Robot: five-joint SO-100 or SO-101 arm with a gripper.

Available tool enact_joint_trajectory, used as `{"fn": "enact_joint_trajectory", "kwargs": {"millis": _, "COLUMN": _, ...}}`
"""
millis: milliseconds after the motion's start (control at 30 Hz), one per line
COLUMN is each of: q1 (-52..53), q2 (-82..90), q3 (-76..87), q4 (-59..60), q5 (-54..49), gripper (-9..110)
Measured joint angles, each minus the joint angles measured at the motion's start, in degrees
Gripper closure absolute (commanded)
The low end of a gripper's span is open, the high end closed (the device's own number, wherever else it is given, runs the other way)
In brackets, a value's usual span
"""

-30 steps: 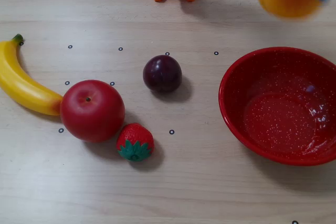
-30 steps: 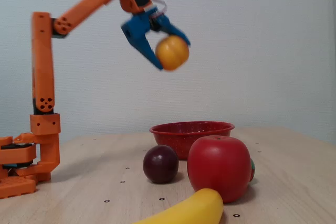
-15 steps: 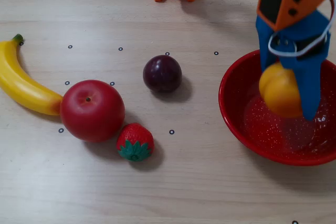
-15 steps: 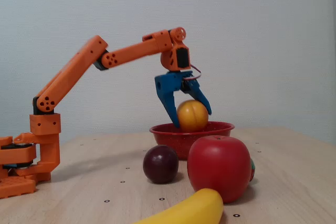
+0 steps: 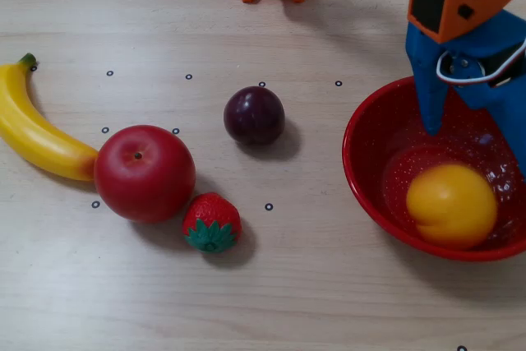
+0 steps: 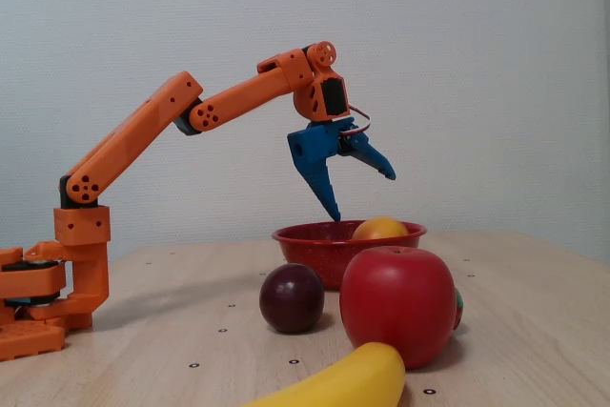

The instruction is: Put the peach in the red bowl.

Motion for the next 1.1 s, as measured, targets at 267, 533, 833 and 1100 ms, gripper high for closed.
{"fn": "enact_joint_trajectory", "kwargs": {"millis": 267, "q1": -0.3, "q2": 4.7, "q3": 0.0, "q4": 0.0, "q5": 0.3, "gripper": 72}}
{"fn": "enact_joint_trajectory", "kwargs": {"millis": 533, "q1": -8.6, "q2": 28.7, "q3": 11.2, "q4": 0.0, "q5": 0.3, "gripper": 101}}
{"fn": "enact_joint_trajectory", "kwargs": {"millis": 833, "q1": -18.8, "q2": 54.2, "q3": 37.9, "q4": -0.6, "q5": 0.3, "gripper": 101}}
{"fn": "enact_joint_trajectory", "kwargs": {"millis": 1100, "q1": -24.5, "q2": 81.9, "q3": 73.0, "q4": -5.5, "q5": 0.6, "gripper": 101}}
